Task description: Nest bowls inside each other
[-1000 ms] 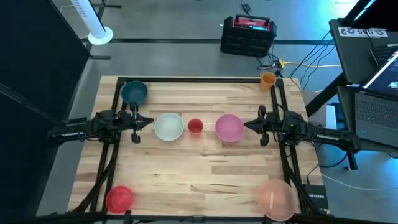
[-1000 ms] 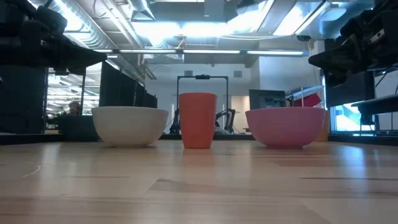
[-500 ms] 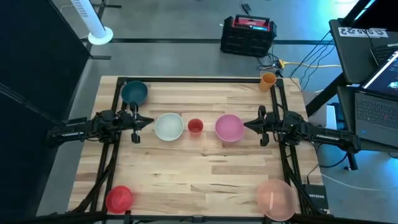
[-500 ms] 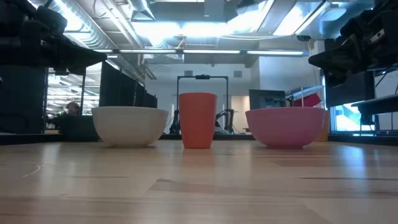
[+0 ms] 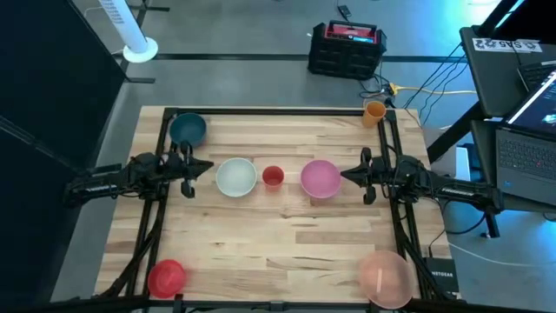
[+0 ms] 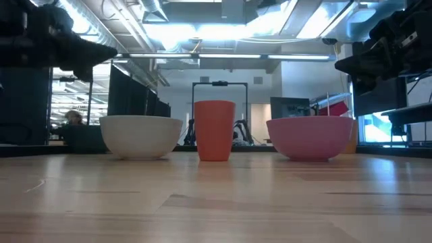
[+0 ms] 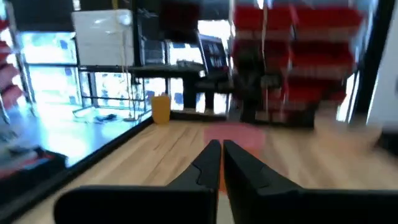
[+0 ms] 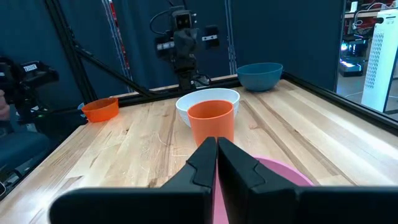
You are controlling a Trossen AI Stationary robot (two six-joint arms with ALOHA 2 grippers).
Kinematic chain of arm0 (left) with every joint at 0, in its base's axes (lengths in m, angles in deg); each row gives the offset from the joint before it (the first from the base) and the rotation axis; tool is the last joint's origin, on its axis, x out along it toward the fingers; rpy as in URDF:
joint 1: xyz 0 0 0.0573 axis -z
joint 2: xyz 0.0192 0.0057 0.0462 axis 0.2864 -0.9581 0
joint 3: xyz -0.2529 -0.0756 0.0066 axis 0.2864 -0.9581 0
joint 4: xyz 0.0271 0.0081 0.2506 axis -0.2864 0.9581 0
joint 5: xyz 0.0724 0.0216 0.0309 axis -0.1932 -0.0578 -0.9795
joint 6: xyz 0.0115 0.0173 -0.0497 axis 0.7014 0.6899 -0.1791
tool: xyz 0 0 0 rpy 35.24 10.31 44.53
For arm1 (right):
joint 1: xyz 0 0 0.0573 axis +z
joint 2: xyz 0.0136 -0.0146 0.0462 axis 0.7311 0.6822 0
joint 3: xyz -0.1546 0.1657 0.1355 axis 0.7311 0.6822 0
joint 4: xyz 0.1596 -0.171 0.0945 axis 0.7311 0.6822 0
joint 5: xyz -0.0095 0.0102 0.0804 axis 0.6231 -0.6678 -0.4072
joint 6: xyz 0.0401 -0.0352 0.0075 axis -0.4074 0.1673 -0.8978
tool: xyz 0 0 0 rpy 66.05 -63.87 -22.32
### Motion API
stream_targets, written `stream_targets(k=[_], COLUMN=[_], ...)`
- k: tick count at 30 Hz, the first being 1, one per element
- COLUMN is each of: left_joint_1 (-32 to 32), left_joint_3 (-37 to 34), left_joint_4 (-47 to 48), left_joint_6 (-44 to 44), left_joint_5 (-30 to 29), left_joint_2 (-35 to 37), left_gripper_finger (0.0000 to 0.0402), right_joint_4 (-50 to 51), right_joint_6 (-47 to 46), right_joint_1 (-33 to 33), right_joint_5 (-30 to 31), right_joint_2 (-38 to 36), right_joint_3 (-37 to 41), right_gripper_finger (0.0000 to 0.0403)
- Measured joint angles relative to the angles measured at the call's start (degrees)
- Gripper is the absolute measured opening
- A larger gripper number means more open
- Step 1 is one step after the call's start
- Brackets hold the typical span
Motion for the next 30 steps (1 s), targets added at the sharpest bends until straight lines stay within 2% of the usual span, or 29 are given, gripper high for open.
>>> stream_targets(k=[8, 12, 15, 20, 30], left_joint_1=[-2.57, -5.65, -8.58, -14.25, -25.23], left_joint_3=[4.85, 17.48, 28.9, 47.38, 65.0], left_joint_4=[0.22, 14.92, 25.92, 39.12, 59.25], left_joint_6=[-13.03, -11.14, -11.14, -9.48, -3.9], left_joint_5=[-5.67, -6.23, -6.49, -9.73, -5.94], left_joint_2=[-0.7, -6.12, -13.2, -28.56, -60.12], left_gripper_finger=[0.0, 0.001, 0.0036, 0.0096, 0.0145], right_joint_4=[-0.01, 0.01, 0.01, -0.01, 0.0], right_joint_6=[0.0, 0.0, 0.0, 0.0, 0.0], right_joint_1=[0.01, -0.01, 0.0, -0.01, 0.0], right_joint_5=[0.0, 0.0, 0.0, 0.0, 0.0], right_joint_2=[0.0, 0.0, 0.01, 0.0, 0.0], right_joint_3=[-0.01, -0.01, -0.01, -0.01, -0.01], right_gripper_finger=[0.0001, 0.0001, 0.0001, 0.0001, 0.0001])
